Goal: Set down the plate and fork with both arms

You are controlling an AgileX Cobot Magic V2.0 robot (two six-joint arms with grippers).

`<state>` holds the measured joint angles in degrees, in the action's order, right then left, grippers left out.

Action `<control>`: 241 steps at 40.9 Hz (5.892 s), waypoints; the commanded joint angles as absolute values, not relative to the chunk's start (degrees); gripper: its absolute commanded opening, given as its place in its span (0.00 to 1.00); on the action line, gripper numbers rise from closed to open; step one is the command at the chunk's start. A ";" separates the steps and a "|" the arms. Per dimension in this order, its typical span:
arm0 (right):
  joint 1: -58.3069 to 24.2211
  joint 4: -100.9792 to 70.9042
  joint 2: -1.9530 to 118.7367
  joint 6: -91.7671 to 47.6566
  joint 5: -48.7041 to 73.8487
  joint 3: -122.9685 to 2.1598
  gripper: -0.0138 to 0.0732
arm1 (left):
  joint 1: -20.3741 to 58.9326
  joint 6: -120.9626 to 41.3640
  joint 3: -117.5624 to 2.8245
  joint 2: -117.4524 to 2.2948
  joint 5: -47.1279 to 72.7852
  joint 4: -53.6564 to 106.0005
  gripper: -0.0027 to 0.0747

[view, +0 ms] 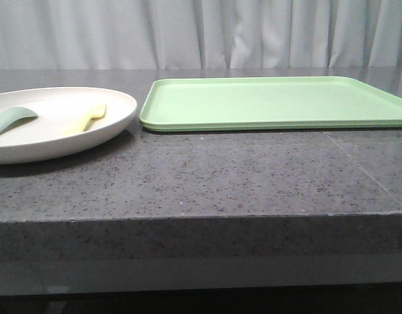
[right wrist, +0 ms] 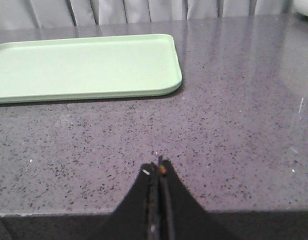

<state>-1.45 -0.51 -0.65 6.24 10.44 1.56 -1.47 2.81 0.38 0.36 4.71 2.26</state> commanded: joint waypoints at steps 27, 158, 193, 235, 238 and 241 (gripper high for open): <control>-1.06 -0.61 20.83 5.70 14.61 -28.88 0.03 | -1.63 2.78 -26.99 -22.23 2.98 -3.48 0.01; -1.06 -0.62 32.04 5.70 10.98 -34.55 0.85 | -1.34 2.87 -68.74 -87.97 45.19 5.78 0.01; -1.06 -0.62 32.04 5.70 11.12 -34.55 0.85 | -10.92 -19.70 -71.44 -84.79 50.06 46.66 0.01; -1.51 -0.62 32.04 5.70 11.84 -34.31 0.85 | 23.03 11.10 -126.32 -124.80 52.21 29.35 0.01; -1.51 -0.62 32.04 5.70 11.84 -34.31 0.85 | 23.03 12.67 -126.32 -125.02 50.94 29.35 0.01; -1.51 -0.62 32.04 5.70 11.84 -34.31 0.85 | 23.03 13.50 -126.32 -125.02 50.03 29.02 0.01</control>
